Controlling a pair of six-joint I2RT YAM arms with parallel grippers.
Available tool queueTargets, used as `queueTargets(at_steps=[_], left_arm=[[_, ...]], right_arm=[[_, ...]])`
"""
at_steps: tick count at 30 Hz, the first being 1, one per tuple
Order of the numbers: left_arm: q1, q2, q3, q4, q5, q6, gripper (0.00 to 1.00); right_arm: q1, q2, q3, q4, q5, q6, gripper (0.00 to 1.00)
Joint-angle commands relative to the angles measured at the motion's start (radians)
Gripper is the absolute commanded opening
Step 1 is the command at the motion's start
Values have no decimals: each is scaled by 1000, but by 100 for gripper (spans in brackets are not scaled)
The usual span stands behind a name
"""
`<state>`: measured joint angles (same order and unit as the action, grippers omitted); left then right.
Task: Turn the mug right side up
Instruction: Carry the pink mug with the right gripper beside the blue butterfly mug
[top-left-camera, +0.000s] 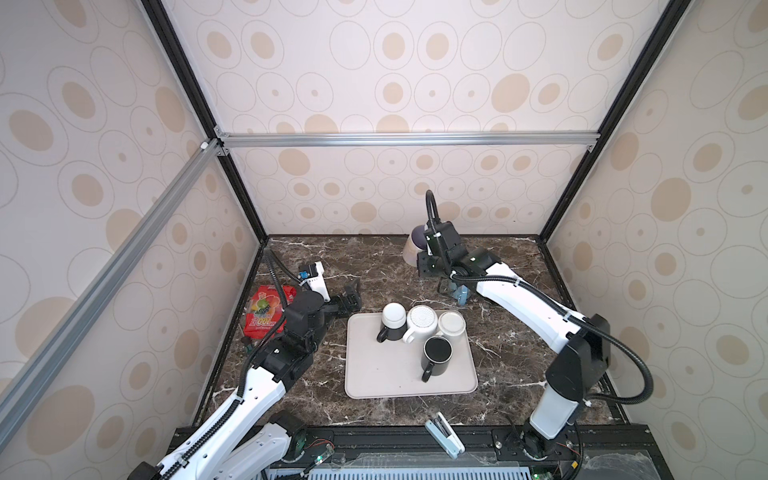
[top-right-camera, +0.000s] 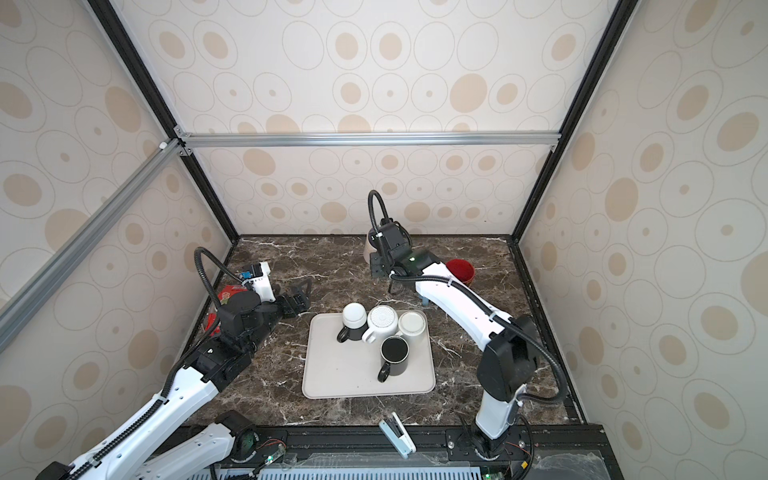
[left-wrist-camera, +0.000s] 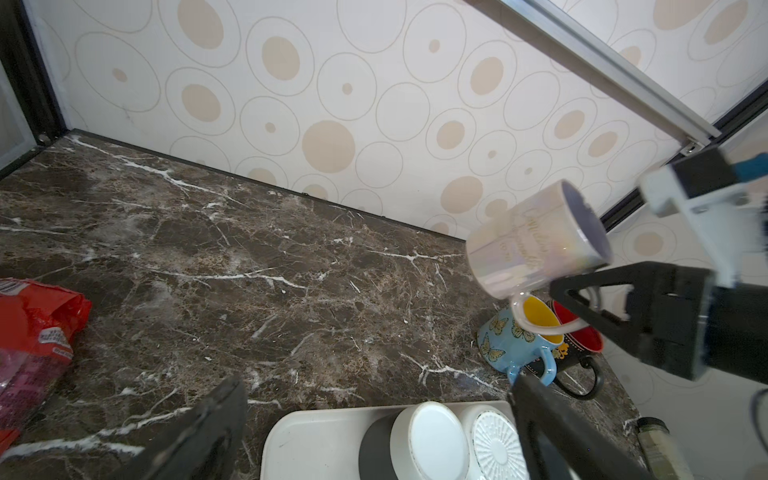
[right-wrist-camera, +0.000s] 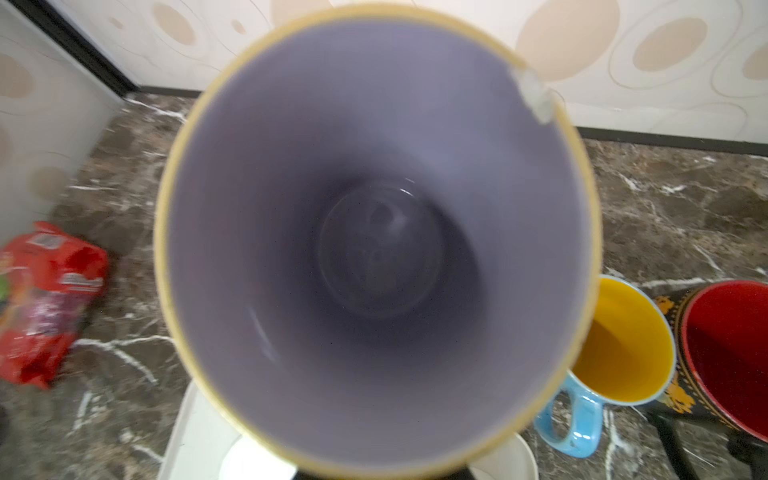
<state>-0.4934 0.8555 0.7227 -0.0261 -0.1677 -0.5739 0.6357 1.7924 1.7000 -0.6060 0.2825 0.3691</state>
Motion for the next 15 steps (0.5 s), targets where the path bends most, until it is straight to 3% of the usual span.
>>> queueTargets(at_steps=[1,15], left_arm=[[4,-10,-3,32,14,17,100],[6,68,-16,37,97,9,100]], right_arm=[[-26,25,74,-29,104,-21,0],[-100,147,34,-45,60,31,0]])
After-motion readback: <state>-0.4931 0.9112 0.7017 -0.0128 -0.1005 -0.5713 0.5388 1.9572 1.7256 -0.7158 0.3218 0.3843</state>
